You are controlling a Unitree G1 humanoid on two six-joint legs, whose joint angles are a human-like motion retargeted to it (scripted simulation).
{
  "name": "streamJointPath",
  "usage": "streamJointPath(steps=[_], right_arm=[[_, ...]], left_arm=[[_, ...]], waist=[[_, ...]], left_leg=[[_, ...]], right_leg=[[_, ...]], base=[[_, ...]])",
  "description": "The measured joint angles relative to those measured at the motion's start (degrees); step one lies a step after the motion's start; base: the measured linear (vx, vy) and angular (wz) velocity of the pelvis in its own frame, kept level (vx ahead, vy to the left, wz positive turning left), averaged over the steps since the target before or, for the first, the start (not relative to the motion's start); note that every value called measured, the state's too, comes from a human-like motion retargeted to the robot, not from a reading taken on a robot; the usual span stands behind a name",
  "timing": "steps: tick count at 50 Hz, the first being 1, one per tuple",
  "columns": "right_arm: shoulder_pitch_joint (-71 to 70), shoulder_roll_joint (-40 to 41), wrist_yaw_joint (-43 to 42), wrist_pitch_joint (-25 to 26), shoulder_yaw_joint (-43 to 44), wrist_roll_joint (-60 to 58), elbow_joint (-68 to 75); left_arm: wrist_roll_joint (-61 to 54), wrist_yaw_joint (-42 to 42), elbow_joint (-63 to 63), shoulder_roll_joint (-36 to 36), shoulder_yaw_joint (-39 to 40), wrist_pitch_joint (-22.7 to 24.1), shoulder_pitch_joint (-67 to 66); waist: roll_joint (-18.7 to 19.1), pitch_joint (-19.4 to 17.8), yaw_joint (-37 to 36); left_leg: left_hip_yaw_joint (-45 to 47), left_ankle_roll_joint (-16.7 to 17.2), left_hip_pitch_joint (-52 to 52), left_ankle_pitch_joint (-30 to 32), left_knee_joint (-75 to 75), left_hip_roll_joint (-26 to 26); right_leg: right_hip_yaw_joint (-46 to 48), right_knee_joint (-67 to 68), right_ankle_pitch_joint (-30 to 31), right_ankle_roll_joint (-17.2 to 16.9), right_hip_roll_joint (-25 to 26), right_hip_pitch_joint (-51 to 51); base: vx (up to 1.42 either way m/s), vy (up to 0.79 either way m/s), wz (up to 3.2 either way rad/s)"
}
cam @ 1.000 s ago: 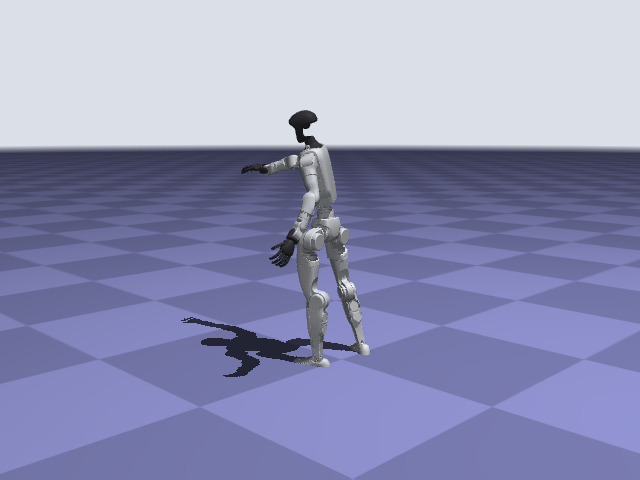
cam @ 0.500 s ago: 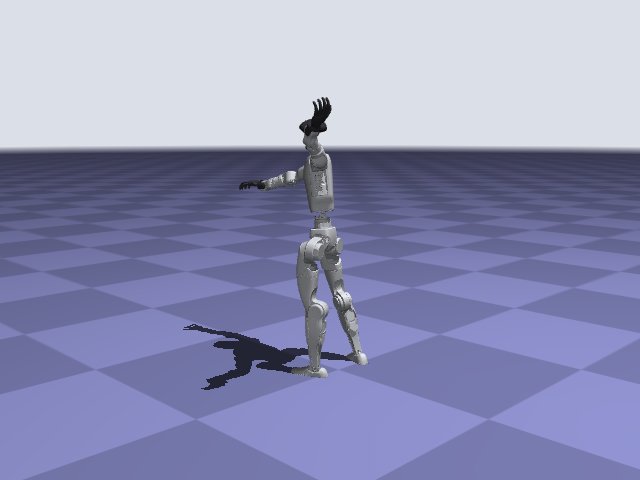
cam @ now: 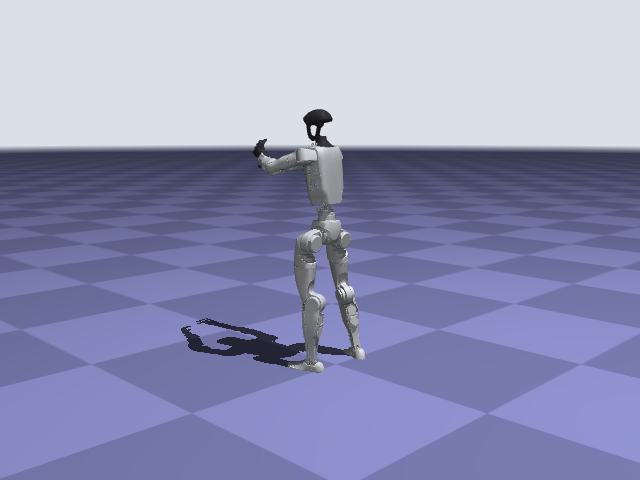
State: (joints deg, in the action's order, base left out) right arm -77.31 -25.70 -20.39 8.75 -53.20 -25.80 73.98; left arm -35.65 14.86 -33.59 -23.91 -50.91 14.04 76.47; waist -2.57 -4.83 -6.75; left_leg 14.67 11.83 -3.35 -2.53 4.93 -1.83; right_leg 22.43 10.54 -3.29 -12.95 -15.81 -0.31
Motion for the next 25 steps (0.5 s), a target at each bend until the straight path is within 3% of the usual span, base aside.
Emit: streamJointPath(steps=[5, 9, 17, 21, 25], right_arm=[[-1.88, 6.24, -6.66, -0.1, 4.13, -8.37, 2.3], [-0.03, 5.4, -5.62, -0.15, 3.39, -7.62, 0.9], [5.66, 1.76, -4.47, 0.56, 5.43, -7.78, 1.11], [8.81, -2.03, -4.38, 0.48, 6.87, -6.85, -0.29], [12.93, -7.36, -4.17, 0.4, 9.35, -5.26, -0.77]], left_arm=[[5.94, 3.77, -14.29, 12.38, 14.12, -1.43, -16.92], [8.76, 3.36, -21.19, 14.68, 19.35, -2.48, -30.35], [11.58, 1.21, -27.61, 5.96, 27.19, -2.38, -61.44], [9.52, 2.58, -31.21, -0.93, 38.74, -2.99, -74.61], [4.72, 6.25, -34.29, -8.24, 55.8, -3.38, -83.18]], waist=[[-2.81, -1.29, 1.91], [-4.1, -1.03, -0.26], [-5.34, -0.7, -6.32], [-5.94, -0.79, -10.32], [-6.19, -0.56, -15.8]], left_leg=[[2.81, 0.0, -1.3, -0.88, -0.22, -0.51], [4.41, -0.39, -1.74, -1.59, -0.63, -0.91], [4.49, -0.38, -2.53, -2.53, -1.04, -1.49], [3.36, 0.17, -2.76, -2.63, -0.9, -1.51], [1.59, 0.43, -2.59, -2.75, -0.94, -1.34]], right_leg=[[-2.98, -0.7, 0.2, -0.42, 0.89, -0.19], [-4.4, -2.35, 0.78, -0.7, 1.68, 0.14], [-4.19, -3.76, 0.49, -0.08, 2.42, 1.79], [-2.99, -2.55, -0.6, 0.09, 2.15, 2.2], [-1.11, -1.64, -1.52, -0.07, 1.66, 2.84]], base=[[-0.01, -0.01, -0.55], [0.02, -0.01, -0.39], [0.05, -0.01, 0.02], [0.08, -0.01, 0.29], [0.08, 0.0, 0.44]])
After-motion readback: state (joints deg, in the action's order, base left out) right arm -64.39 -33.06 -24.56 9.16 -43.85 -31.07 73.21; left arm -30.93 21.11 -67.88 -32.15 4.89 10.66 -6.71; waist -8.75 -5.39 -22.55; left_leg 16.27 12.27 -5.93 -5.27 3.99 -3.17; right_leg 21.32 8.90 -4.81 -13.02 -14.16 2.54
